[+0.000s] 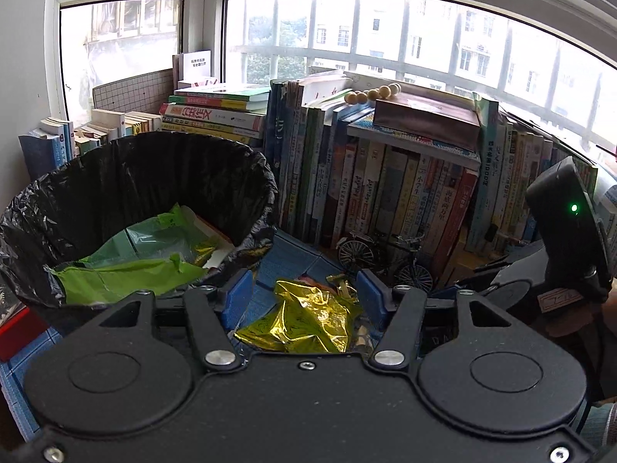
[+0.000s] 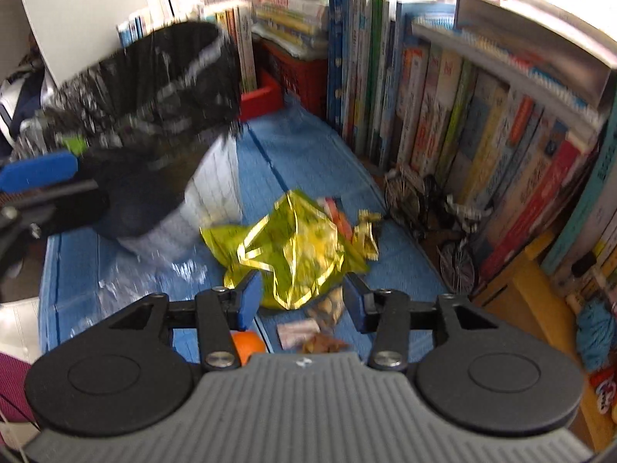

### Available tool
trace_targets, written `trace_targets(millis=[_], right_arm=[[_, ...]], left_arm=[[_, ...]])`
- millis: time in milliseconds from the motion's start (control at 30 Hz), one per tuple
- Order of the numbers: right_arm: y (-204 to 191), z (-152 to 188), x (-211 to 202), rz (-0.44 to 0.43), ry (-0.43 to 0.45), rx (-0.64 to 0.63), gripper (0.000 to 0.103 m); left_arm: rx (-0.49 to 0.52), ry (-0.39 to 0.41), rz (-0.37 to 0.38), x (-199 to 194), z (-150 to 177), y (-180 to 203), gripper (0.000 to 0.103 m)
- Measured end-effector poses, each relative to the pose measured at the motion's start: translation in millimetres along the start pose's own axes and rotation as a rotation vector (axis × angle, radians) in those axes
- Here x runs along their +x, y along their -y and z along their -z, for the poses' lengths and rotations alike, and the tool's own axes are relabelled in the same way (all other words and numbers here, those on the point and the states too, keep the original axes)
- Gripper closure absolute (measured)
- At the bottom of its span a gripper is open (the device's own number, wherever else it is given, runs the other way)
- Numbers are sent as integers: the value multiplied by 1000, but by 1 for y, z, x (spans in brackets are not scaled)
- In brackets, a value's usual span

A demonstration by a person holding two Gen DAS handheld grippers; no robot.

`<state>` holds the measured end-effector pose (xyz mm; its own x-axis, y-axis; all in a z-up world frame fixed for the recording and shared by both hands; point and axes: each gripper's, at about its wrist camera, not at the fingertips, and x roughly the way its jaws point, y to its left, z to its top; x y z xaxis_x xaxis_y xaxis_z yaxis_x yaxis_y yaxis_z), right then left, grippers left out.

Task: Collect trash
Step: 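Bring both tools back down over the remaining litter, then lower the left tool around an orange peel piece while the right tool nears crumpled foil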

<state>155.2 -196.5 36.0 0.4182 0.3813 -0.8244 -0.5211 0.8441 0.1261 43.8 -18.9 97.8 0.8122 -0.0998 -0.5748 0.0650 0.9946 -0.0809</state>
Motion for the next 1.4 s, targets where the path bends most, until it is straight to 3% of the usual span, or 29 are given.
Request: trace_targets(millis=[467, 1033, 1233, 1400], right_arm=[[-8, 48, 32, -55, -123, -52, 40], [-18, 62, 45, -104, -141, -85, 35], [-23, 68, 48, -109, -143, -119, 34], [-27, 73, 49, -115, -144, -148, 34]], left_arm=[[0, -84, 13, 26, 45, 16, 45], [-57, -198, -49, 58, 83, 6, 44], [-110, -277, -27, 73, 96, -3, 45], [-87, -307, -30, 81, 105, 0, 46]])
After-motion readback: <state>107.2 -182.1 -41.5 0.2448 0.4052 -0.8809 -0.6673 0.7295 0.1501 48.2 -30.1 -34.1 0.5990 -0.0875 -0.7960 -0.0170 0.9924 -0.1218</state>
